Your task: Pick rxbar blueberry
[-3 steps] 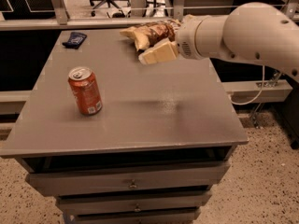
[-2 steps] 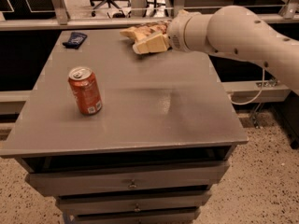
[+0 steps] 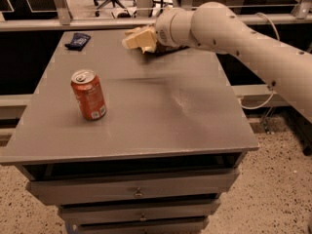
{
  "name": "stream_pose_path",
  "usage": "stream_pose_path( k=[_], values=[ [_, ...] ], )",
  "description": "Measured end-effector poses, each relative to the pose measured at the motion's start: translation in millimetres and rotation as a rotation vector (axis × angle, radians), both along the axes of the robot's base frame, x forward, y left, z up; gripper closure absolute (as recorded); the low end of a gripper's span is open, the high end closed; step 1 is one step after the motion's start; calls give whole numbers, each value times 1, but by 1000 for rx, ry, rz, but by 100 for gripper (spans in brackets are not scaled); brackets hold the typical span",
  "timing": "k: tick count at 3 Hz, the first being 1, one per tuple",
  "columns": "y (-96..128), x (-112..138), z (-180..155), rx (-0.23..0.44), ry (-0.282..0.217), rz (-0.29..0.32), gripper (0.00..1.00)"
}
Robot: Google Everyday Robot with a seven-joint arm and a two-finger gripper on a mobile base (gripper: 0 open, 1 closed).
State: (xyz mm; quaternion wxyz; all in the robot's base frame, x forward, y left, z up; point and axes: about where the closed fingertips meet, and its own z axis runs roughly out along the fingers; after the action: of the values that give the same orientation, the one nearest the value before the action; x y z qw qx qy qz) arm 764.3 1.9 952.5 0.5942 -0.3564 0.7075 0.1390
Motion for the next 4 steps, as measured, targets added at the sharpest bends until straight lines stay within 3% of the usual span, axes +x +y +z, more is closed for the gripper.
stream_pose_path(
  k=[2,3,4],
  values=[
    [54,47,-4,-9,-13,108,0],
    [80,58,-5,-29,11,130,0],
    [115,62,-12,-52,70,140,0]
  ],
)
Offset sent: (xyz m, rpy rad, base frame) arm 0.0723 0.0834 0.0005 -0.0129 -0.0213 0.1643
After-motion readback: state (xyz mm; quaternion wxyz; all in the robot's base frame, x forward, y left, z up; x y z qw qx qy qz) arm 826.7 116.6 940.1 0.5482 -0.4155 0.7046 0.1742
